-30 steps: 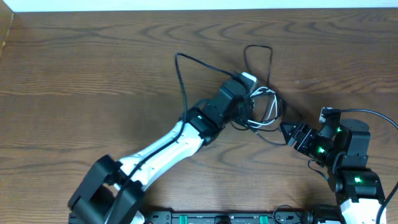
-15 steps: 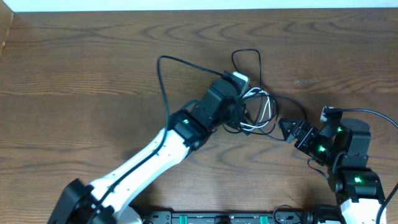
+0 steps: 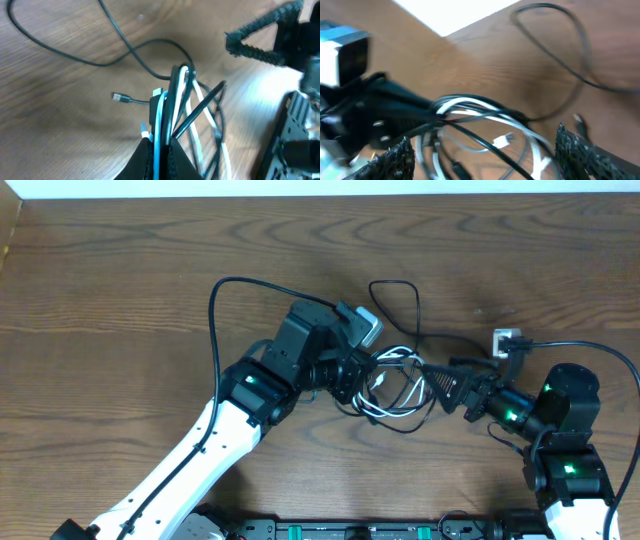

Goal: Untangle cables

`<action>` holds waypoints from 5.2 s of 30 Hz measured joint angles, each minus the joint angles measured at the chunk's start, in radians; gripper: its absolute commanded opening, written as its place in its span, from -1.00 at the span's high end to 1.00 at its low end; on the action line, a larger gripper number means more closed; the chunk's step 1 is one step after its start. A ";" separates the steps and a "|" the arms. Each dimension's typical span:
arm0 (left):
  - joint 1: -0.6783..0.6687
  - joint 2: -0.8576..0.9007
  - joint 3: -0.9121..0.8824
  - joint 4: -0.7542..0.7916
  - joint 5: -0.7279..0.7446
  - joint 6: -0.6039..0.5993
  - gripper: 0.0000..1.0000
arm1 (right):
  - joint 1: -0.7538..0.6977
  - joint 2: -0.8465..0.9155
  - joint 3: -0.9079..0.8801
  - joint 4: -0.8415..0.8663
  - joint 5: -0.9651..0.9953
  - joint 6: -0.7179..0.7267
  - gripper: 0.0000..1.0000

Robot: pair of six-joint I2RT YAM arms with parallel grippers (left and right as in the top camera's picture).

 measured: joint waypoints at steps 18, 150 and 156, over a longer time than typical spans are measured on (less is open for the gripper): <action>0.050 0.000 0.000 0.008 0.327 0.103 0.85 | 0.116 0.254 0.000 0.036 -0.014 -0.202 0.24; -0.099 0.178 -0.005 0.201 -0.235 -0.909 -0.87 | -0.026 0.266 0.003 0.042 0.685 0.244 -0.99; -0.113 0.270 -0.005 0.203 -0.235 -1.041 -0.87 | -0.026 0.266 0.003 0.010 0.715 0.247 -0.99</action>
